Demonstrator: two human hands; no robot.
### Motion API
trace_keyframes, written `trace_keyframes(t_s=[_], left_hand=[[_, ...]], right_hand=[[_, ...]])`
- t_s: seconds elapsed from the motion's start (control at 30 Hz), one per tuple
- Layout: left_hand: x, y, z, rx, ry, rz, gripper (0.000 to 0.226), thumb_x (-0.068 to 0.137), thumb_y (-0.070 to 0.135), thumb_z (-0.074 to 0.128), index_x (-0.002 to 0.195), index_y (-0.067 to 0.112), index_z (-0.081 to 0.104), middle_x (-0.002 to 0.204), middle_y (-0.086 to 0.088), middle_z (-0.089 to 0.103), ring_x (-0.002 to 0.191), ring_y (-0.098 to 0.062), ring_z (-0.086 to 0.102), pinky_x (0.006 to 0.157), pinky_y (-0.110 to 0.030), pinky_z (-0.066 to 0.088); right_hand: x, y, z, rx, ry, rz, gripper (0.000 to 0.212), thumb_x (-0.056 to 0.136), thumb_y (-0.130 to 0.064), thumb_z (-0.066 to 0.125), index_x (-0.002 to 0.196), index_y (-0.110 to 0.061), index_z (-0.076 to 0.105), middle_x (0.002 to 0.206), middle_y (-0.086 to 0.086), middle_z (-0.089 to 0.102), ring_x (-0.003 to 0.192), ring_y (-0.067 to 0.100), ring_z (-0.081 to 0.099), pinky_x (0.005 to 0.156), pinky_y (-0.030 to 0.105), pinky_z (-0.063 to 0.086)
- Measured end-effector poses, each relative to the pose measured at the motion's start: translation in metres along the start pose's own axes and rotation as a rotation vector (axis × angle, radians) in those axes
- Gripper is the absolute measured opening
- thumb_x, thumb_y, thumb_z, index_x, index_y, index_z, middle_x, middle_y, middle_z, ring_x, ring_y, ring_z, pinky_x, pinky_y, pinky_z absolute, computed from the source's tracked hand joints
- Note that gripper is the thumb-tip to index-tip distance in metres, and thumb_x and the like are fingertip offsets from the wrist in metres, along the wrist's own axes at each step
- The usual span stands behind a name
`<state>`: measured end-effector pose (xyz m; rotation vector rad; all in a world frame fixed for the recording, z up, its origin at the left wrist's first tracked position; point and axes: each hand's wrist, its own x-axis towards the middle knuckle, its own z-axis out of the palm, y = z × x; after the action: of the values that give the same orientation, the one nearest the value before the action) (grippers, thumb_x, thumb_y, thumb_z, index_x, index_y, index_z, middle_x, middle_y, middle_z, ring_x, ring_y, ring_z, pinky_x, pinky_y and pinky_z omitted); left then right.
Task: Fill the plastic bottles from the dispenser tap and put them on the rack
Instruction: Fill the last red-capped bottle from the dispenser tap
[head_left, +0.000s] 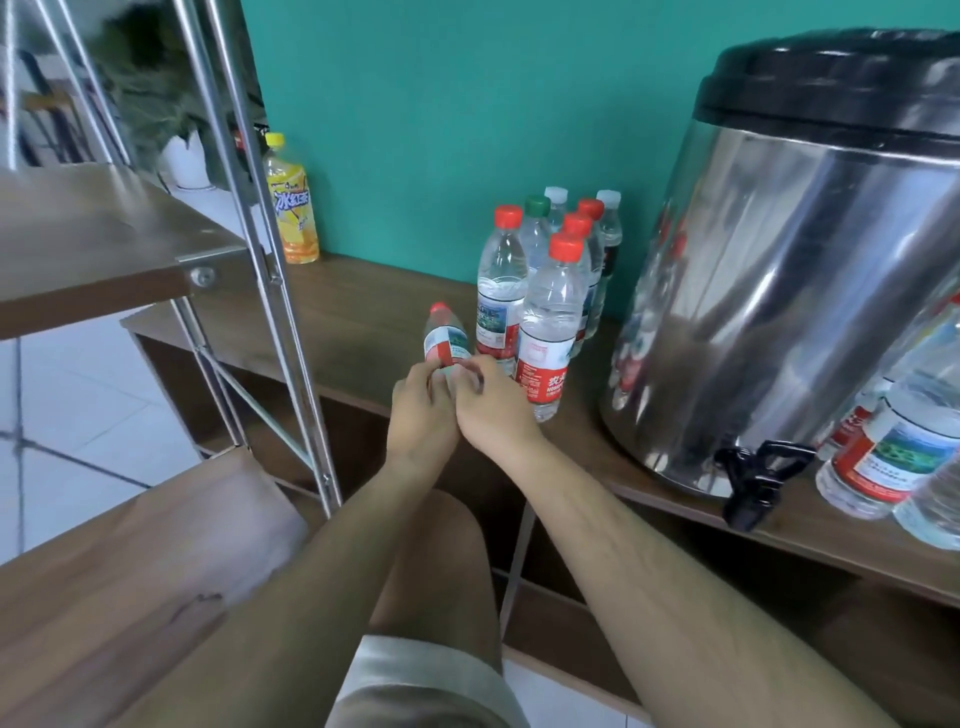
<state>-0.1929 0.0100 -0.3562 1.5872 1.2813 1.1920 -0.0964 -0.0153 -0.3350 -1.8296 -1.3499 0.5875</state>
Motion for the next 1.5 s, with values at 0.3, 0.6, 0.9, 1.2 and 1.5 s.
trace_keyframes(t_s=[0.3, 0.6, 0.9, 1.2, 1.5], left_hand=[[-0.052, 0.005, 0.015, -0.215, 0.071, -0.159, 0.021, 0.103, 0.042, 0.060, 0.110, 0.023, 0.053, 0.105, 0.006, 0.066, 0.091, 0.003, 0.067, 0.064, -0.003, 0.044], [-0.116, 0.015, 0.067, -0.471, -0.197, -0.404, 0.059, 0.071, 0.041, 0.089, 0.118, 0.023, 0.058, 0.106, 0.002, 0.072, 0.084, -0.006, 0.076, 0.069, -0.027, 0.059], [-0.143, -0.001, 0.094, -0.151, -0.679, -0.352, 0.061, 0.061, 0.026, 0.085, 0.112, 0.037, 0.054, 0.101, 0.004, 0.076, 0.093, -0.016, 0.077, 0.079, -0.037, 0.062], [-0.155, -0.009, 0.110, 0.034, -0.907, -0.280, 0.063, 0.071, 0.022, 0.086, 0.114, 0.046, 0.046, 0.105, 0.017, 0.070, 0.096, -0.005, 0.072, 0.074, -0.023, 0.053], [-0.160, -0.010, 0.118, 0.322, -0.850, 0.015, 0.061, 0.063, 0.030, 0.081, 0.108, 0.042, 0.042, 0.108, 0.007, 0.062, 0.094, -0.018, 0.064, 0.070, -0.036, 0.053]], right_hand=[[-0.081, 0.044, -0.028, 0.273, 0.149, -0.072, 0.049, 0.087, -0.031, 0.076, 0.126, -0.040, 0.048, 0.126, -0.002, 0.057, 0.109, 0.010, 0.065, 0.093, 0.031, 0.058], [-0.172, 0.137, -0.086, 0.056, -0.073, 0.004, 0.083, 0.085, -0.027, 0.080, 0.150, -0.048, 0.031, 0.126, -0.017, 0.052, 0.117, -0.008, 0.053, 0.096, 0.015, 0.048], [-0.173, 0.153, -0.122, 0.042, 0.080, 0.024, 0.036, 0.103, -0.038, 0.044, 0.137, -0.030, 0.052, 0.085, -0.008, 0.071, 0.084, 0.005, 0.068, 0.078, 0.038, 0.057], [-0.164, 0.157, -0.136, -0.333, 0.168, 0.049, 0.039, 0.094, -0.069, 0.052, 0.100, -0.031, 0.054, 0.067, -0.012, 0.059, 0.059, 0.004, 0.058, 0.051, 0.022, 0.035], [-0.156, 0.170, -0.151, -0.521, 0.193, 0.251, 0.073, 0.097, -0.080, 0.025, 0.057, -0.025, 0.051, 0.053, -0.008, 0.053, 0.053, 0.008, 0.054, 0.049, 0.027, 0.030]])
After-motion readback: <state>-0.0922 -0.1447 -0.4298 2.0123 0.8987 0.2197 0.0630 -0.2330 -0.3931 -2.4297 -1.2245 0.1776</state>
